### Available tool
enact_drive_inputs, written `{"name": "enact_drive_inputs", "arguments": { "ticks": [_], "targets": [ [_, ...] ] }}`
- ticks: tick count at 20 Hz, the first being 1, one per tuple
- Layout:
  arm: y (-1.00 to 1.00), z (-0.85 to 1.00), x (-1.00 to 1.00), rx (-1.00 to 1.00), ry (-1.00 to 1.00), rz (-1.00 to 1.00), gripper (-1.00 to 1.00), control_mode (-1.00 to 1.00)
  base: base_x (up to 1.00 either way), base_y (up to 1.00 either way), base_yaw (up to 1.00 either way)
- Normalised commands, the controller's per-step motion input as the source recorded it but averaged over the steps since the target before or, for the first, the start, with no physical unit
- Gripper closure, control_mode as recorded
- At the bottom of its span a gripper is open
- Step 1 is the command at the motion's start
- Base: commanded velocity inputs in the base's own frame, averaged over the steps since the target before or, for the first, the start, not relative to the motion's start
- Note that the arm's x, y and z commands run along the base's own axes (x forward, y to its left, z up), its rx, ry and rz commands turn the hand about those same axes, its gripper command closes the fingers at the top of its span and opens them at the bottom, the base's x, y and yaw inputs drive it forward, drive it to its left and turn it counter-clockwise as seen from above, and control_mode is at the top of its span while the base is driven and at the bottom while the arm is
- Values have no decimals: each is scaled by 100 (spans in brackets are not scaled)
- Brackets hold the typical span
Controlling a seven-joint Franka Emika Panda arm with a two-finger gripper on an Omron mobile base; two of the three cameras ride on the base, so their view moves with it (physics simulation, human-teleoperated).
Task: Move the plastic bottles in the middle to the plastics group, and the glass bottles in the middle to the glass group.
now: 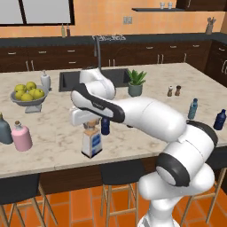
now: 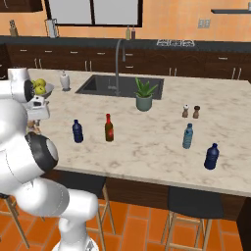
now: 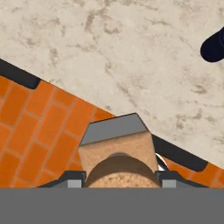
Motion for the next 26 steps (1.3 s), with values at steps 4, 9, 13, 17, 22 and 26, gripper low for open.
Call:
{"name": "enact_drive_inputs", "arguments": {
  "ticks": [4, 9, 13, 17, 22, 26],
  "targets": [
    [36, 0, 20, 15, -2, -21, 100, -100, 0, 0, 0],
    [50, 0, 15, 0, 0, -22, 100, -100, 0, 0, 0],
    [62, 0, 29, -3, -5, -20, 100, -100, 0, 0, 0],
    [54, 0, 49, 0, -11, -20, 100, -100, 0, 0, 0],
    [32, 0, 29, 0, -2, -11, 100, -100, 0, 0, 0],
    [9, 0, 9, 0, 0, 0, 100, -100, 0, 0, 0]
  ]
}}
